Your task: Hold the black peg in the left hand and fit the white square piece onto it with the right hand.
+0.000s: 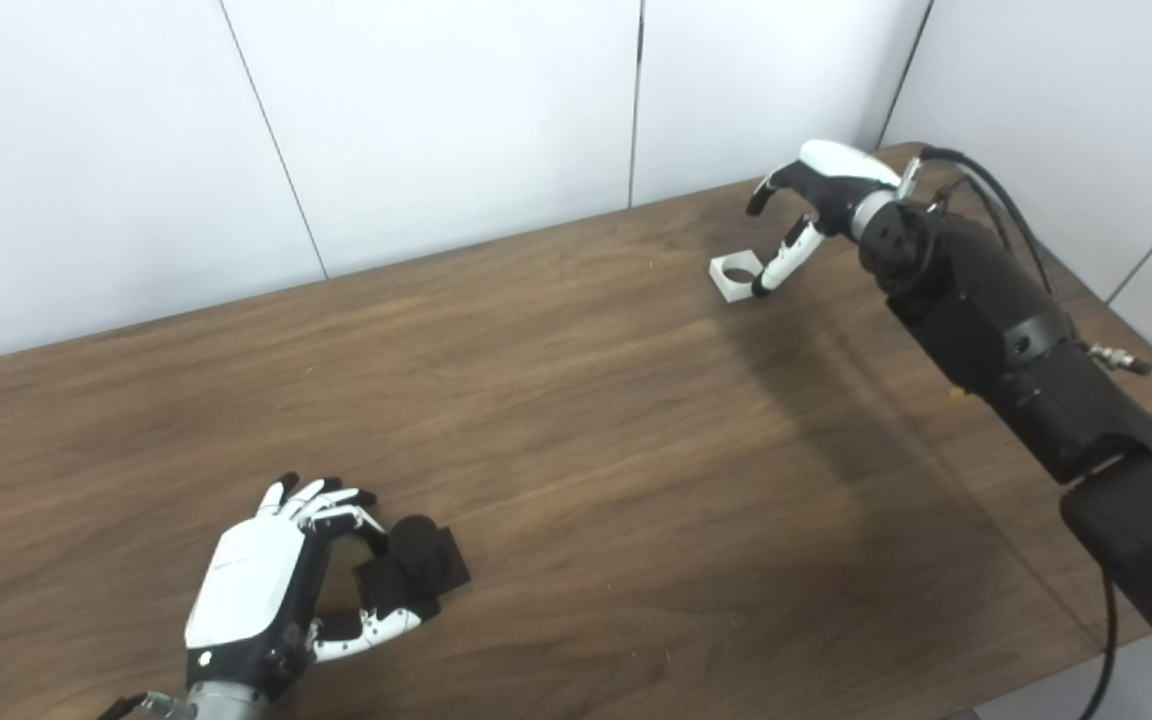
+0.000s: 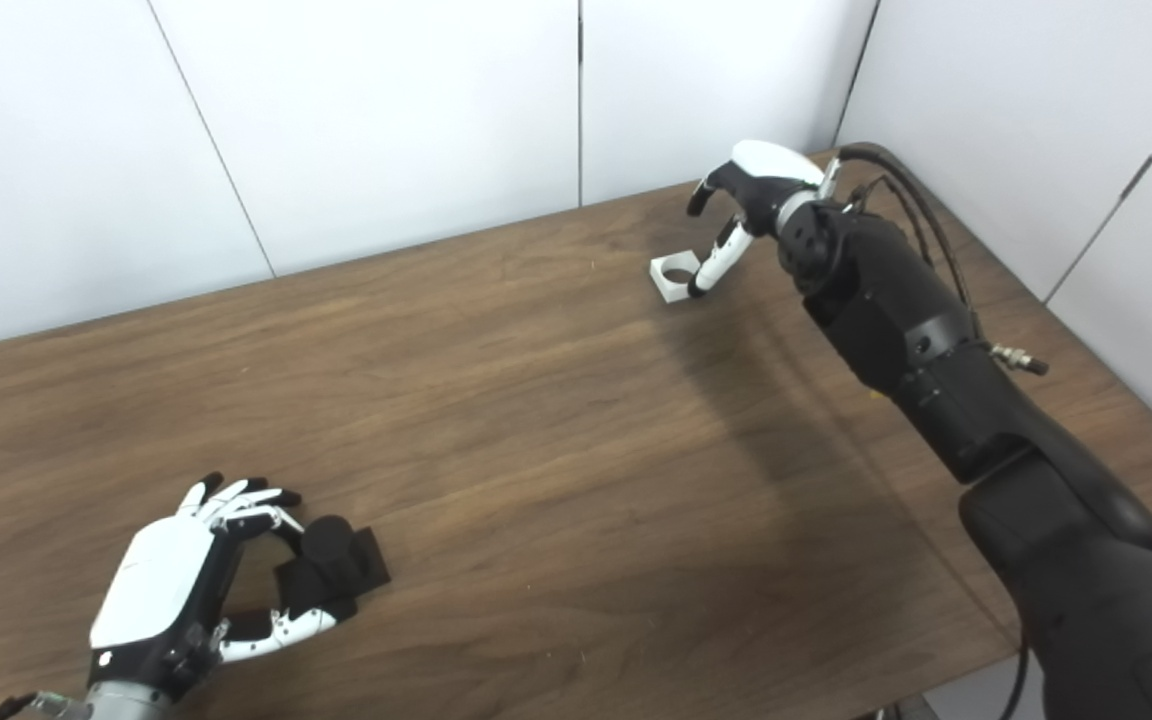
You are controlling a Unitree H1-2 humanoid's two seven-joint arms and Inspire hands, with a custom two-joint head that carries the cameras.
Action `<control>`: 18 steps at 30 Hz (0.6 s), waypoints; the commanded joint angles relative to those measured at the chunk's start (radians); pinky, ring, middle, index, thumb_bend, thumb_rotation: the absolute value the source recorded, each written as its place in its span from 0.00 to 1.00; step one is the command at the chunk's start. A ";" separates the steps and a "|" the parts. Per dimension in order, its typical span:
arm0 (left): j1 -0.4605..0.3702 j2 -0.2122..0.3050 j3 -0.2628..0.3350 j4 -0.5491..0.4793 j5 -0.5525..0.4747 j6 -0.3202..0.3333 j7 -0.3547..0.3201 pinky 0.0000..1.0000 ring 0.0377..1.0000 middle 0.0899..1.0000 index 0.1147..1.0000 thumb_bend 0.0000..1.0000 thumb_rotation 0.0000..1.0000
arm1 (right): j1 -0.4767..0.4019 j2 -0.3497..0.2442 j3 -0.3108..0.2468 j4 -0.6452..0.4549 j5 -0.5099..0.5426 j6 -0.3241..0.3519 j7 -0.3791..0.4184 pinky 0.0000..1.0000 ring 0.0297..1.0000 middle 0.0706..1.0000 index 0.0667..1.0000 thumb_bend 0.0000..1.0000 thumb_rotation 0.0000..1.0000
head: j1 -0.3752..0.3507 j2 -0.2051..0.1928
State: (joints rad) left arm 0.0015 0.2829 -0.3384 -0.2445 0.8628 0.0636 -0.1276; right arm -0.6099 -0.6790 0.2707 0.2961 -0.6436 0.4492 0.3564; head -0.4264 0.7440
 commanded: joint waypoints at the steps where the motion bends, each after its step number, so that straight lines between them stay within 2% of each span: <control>1: 0.020 0.017 -0.001 -0.005 0.009 0.004 -0.024 1.00 0.89 0.76 0.42 0.52 0.05 | -0.057 -0.024 -0.002 -0.023 -0.026 0.007 -0.001 1.00 0.99 0.93 0.71 0.85 0.18 | -0.001 0.001; 18: 0.022 0.006 0.005 -0.005 0.015 0.016 -0.028 1.00 0.89 0.76 0.42 0.52 0.05 | -0.072 0.003 0.022 0.014 -0.027 -0.014 -0.005 1.00 0.98 0.89 0.69 0.83 0.16 | 0.004 0.008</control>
State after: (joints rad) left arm 0.0083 0.2765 -0.3314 -0.2484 0.8632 0.0663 -0.1299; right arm -0.6226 -0.6590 0.3030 0.3207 -0.6578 0.4436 0.3630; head -0.4218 0.7516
